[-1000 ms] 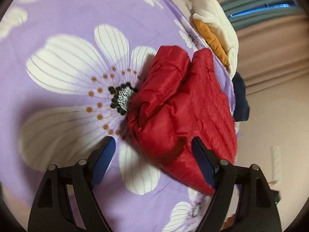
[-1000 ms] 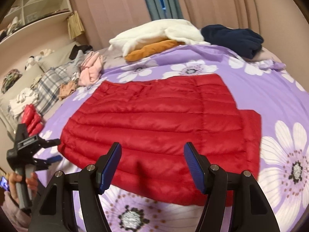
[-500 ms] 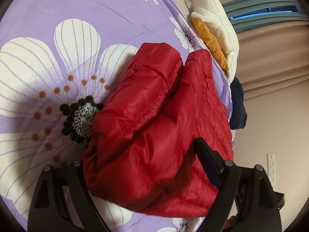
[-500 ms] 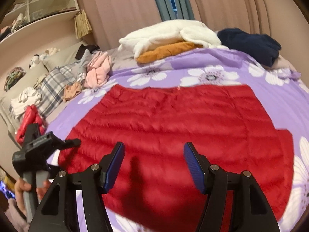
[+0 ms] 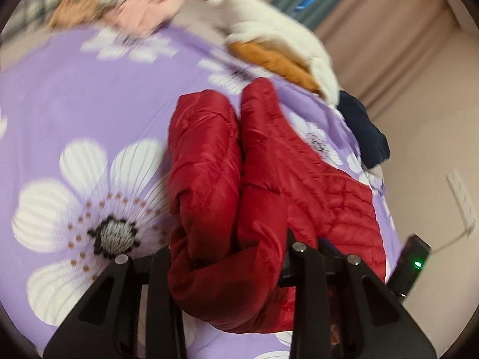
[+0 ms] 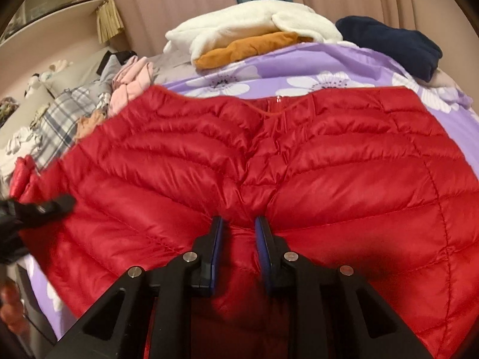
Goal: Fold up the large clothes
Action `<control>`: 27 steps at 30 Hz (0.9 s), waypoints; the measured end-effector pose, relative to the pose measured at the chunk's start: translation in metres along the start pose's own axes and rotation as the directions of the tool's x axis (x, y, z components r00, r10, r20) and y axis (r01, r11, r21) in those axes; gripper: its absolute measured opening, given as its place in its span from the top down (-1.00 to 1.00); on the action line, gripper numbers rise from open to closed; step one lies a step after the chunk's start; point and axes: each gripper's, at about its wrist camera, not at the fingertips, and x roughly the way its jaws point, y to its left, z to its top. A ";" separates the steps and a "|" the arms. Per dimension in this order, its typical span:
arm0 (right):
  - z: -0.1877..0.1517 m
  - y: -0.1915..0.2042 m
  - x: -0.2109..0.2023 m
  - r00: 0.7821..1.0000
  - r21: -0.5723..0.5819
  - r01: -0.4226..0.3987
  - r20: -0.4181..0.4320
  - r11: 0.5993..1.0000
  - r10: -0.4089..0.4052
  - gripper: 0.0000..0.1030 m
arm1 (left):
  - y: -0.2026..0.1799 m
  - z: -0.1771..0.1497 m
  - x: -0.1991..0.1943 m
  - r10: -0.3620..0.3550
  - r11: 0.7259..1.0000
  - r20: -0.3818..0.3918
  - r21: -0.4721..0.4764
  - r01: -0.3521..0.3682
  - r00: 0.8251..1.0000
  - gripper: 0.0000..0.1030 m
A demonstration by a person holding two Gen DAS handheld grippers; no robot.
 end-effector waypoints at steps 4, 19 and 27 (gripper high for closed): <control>-0.002 -0.006 0.002 1.000 0.029 -0.028 0.000 0.999 0.028 0.53 | -0.043 -0.001 -0.012 -0.013 0.987 0.048 0.161 0.005 0.999 0.35; 0.002 -0.075 -0.040 0.957 0.299 -0.286 0.035 0.910 0.289 0.63 | -0.155 -0.021 -0.004 -0.124 0.848 0.004 0.520 0.104 0.992 0.35; -0.030 -0.125 -0.128 0.994 0.286 -0.065 0.104 0.956 0.037 0.62 | -0.188 -0.042 0.010 -0.116 0.781 -0.021 0.616 0.104 0.993 0.34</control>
